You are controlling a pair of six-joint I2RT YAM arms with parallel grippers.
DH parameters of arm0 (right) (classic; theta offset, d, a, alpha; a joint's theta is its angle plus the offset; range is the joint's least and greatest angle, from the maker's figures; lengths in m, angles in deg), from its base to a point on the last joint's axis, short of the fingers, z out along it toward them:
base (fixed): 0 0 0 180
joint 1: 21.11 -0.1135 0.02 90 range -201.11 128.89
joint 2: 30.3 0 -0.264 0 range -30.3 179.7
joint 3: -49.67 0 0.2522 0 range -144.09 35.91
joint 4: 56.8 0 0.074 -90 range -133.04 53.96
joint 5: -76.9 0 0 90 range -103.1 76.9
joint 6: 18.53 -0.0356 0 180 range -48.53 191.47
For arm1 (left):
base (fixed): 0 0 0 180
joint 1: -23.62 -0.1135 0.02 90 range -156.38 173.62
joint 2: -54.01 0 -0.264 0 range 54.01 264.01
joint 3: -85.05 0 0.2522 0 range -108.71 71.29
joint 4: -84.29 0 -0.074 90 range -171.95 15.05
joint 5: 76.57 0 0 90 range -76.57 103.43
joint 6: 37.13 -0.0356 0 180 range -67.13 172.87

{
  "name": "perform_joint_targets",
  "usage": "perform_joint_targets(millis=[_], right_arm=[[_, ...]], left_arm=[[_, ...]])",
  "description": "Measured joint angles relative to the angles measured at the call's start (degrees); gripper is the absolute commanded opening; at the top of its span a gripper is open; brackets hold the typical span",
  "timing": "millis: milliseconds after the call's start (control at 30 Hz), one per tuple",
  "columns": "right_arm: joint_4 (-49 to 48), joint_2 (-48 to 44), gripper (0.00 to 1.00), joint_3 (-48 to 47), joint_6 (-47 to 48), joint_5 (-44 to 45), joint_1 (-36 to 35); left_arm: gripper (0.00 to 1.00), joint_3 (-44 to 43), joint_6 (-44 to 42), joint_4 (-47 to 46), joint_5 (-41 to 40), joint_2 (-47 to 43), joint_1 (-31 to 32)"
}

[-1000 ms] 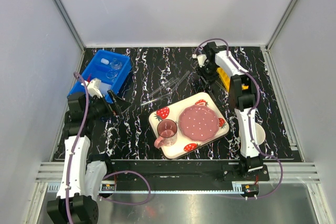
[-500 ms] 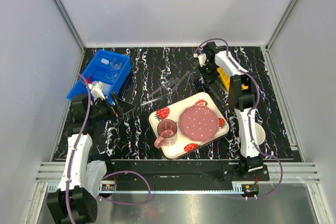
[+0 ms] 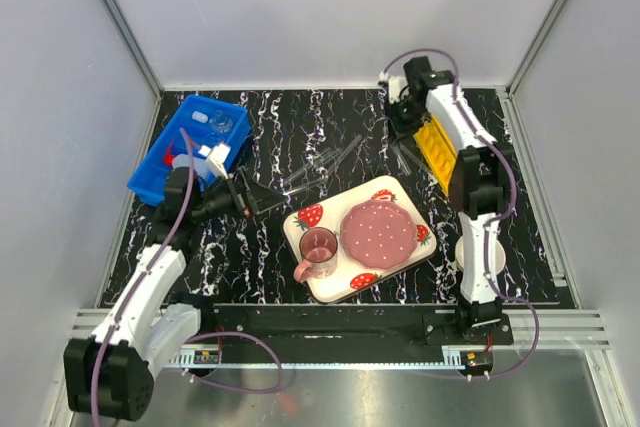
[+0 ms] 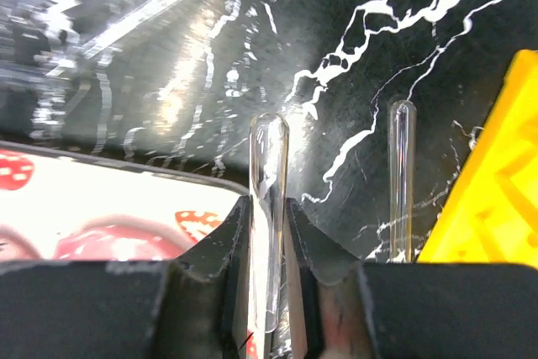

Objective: Organize the chemistry lab equipment

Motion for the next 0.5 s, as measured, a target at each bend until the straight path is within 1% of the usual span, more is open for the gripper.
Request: perform_joint_targets(millis=[167,300,500], right_arm=[[-1.05,-10.27,0.18,0.9,-3.32,-8.66,2.67],[-3.39,-19.8,0.19,5.64,-6.71,-15.63,3.96],[-8.2,-30.4,0.19,15.08,-12.66,-24.94,4.02]], left_arm=[[0.99,-3.45,4.96,-7.06,-4.37,7.45,8.98],[0.99,-9.57,8.83,-12.98,-8.96,15.28,15.61],[0.99,-20.79,13.7,-20.61,-14.82,29.31,25.4]])
